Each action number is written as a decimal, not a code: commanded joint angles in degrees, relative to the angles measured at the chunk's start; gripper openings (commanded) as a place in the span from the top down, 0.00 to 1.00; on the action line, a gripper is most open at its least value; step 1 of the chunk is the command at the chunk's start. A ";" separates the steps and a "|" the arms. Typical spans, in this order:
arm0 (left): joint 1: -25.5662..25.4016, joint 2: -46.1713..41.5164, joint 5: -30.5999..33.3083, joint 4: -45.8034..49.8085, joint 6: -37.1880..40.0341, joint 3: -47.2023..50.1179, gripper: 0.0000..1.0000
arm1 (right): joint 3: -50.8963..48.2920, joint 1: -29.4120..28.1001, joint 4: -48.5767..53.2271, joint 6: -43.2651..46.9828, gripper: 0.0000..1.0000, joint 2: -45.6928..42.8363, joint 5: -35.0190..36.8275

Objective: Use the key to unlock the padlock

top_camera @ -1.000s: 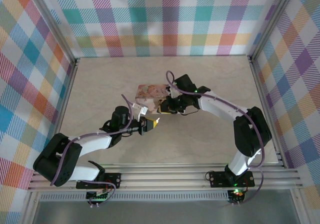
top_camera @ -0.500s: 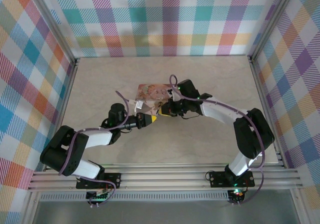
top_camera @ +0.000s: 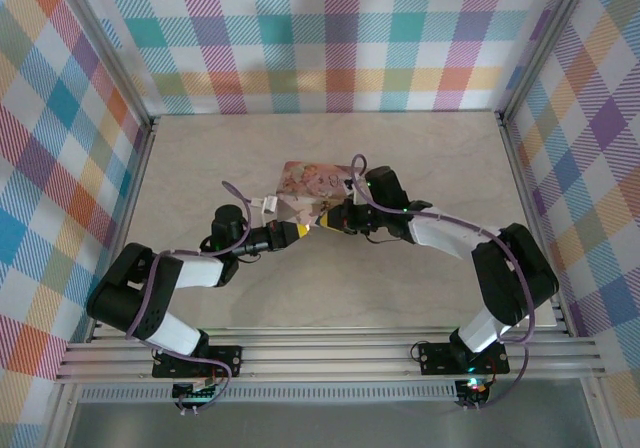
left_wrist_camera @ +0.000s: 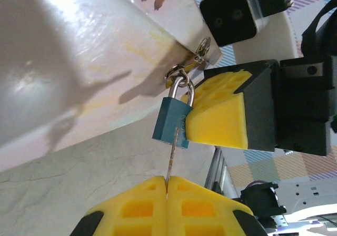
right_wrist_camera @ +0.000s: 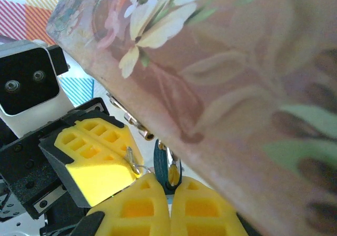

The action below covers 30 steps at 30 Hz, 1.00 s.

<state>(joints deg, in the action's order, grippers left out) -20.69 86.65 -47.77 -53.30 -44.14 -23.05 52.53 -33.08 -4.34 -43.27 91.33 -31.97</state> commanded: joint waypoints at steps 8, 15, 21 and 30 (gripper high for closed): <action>0.56 2.99 -5.28 -11.65 -9.44 0.02 1.00 | -2.51 1.04 -16.36 -3.65 1.00 -2.40 -3.38; 0.56 6.81 -7.18 -18.46 -14.52 -0.69 1.00 | -3.82 1.04 -22.26 -4.78 1.00 -1.56 -5.25; 0.56 7.48 -8.11 -18.84 -15.29 -2.11 1.00 | -4.11 1.09 -24.66 -5.07 1.00 -0.74 -6.57; 0.56 8.18 -7.19 -17.94 -15.27 -3.68 1.00 | -3.83 1.11 -24.77 -4.53 1.00 0.20 -7.13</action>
<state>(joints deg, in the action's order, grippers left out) -20.51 94.19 -54.39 -69.25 -59.02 -25.56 48.29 -31.68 -23.59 -48.03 91.18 -34.63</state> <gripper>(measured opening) 0.046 0.053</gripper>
